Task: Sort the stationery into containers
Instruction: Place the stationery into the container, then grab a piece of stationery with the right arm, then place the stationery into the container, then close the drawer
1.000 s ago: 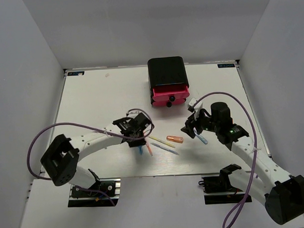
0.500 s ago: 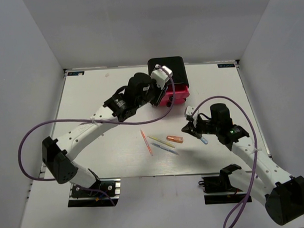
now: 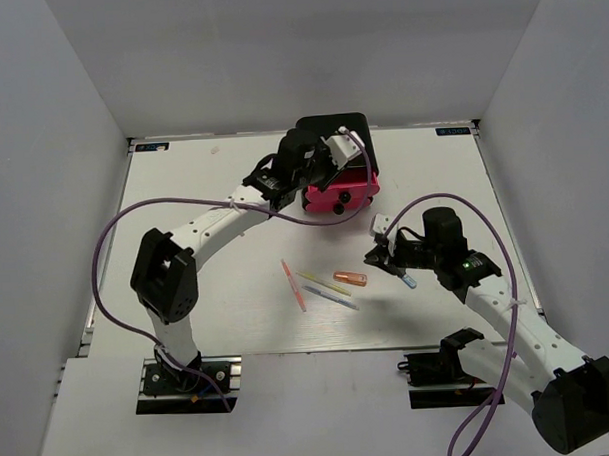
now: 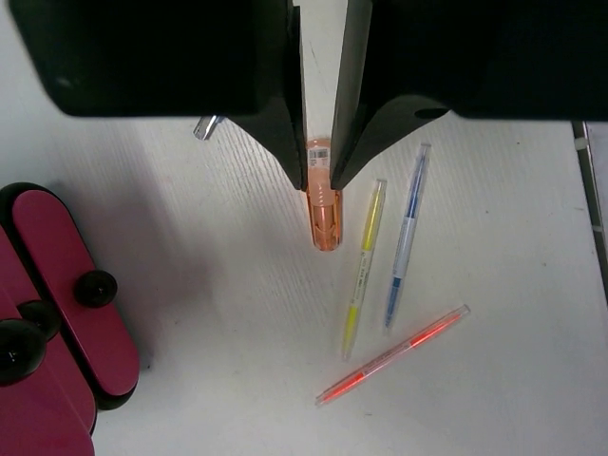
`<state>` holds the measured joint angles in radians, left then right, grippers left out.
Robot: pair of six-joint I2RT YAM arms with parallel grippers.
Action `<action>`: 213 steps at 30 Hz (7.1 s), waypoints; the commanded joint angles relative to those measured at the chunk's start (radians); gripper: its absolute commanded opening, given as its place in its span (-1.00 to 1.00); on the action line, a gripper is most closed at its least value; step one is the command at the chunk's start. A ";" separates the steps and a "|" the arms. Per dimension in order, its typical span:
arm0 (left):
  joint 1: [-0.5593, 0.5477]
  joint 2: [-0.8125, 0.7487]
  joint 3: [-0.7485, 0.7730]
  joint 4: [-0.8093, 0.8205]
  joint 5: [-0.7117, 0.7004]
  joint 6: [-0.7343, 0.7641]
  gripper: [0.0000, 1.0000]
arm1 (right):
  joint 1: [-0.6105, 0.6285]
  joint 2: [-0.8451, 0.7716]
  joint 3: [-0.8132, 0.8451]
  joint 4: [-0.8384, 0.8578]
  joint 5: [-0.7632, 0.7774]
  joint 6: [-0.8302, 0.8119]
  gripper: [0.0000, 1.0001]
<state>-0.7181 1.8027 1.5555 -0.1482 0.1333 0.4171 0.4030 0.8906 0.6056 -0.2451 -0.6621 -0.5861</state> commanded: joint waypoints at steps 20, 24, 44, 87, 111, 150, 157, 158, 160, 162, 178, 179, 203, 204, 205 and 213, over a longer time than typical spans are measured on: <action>0.016 -0.023 0.035 0.022 0.063 -0.031 0.04 | -0.006 0.177 0.049 0.035 -0.056 -0.207 0.14; 0.016 -0.023 0.035 0.022 0.052 -0.031 0.38 | -0.004 0.200 0.052 0.050 -0.045 -0.235 0.17; 0.016 -0.692 -0.544 -0.126 -0.221 -0.684 0.99 | 0.005 0.539 0.166 -0.255 -0.024 -0.772 0.19; -0.003 -0.876 -0.968 -0.024 -0.255 -1.103 0.99 | 0.037 0.369 0.399 0.141 0.074 -0.342 -0.61; -0.003 -0.896 -0.977 -0.014 -0.244 -1.103 0.99 | 0.016 0.588 0.576 0.218 0.268 -0.511 -0.12; -0.003 -0.850 -0.976 0.025 -0.225 -1.103 0.99 | -0.006 0.442 0.275 0.262 0.358 0.787 0.33; -0.003 -0.859 -0.976 0.016 -0.225 -1.103 0.99 | -0.006 0.502 0.322 0.276 0.371 0.963 0.24; -0.003 -0.859 -0.976 0.016 -0.225 -1.103 0.99 | -0.006 0.511 0.326 0.285 0.371 0.980 0.24; -0.003 -0.859 -0.976 0.007 -0.225 -1.112 0.99 | -0.006 0.540 0.347 0.291 0.369 0.996 0.22; -0.003 -0.868 -0.976 0.007 -0.225 -1.112 0.99 | -0.004 0.554 0.365 0.288 0.369 1.014 0.22; -0.003 -0.859 -0.985 0.016 -0.225 -1.112 0.99 | -0.007 0.630 0.437 0.337 0.384 1.033 -0.02; -0.003 -0.859 -0.985 0.016 -0.225 -1.112 0.99 | -0.009 0.646 0.448 0.340 0.386 1.031 -0.05; -0.012 -0.832 -0.976 0.035 -0.216 -1.121 0.99 | -0.012 0.769 0.623 0.356 0.400 0.967 -0.49; -0.012 -0.823 -0.976 0.044 -0.216 -1.130 0.99 | -0.013 0.777 0.632 0.356 0.401 0.964 -0.49; -0.012 -0.822 -0.976 0.044 -0.216 -1.130 0.99 | -0.013 0.781 0.634 0.357 0.403 0.959 -0.49; -0.012 -0.804 -0.966 0.095 -0.207 -1.158 0.99 | -0.021 0.795 0.638 0.379 0.417 0.947 -0.49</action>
<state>-0.7269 1.0031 0.5762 -0.0940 -0.0883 -0.7246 0.3878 1.6840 1.1831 0.0368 -0.2611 0.3870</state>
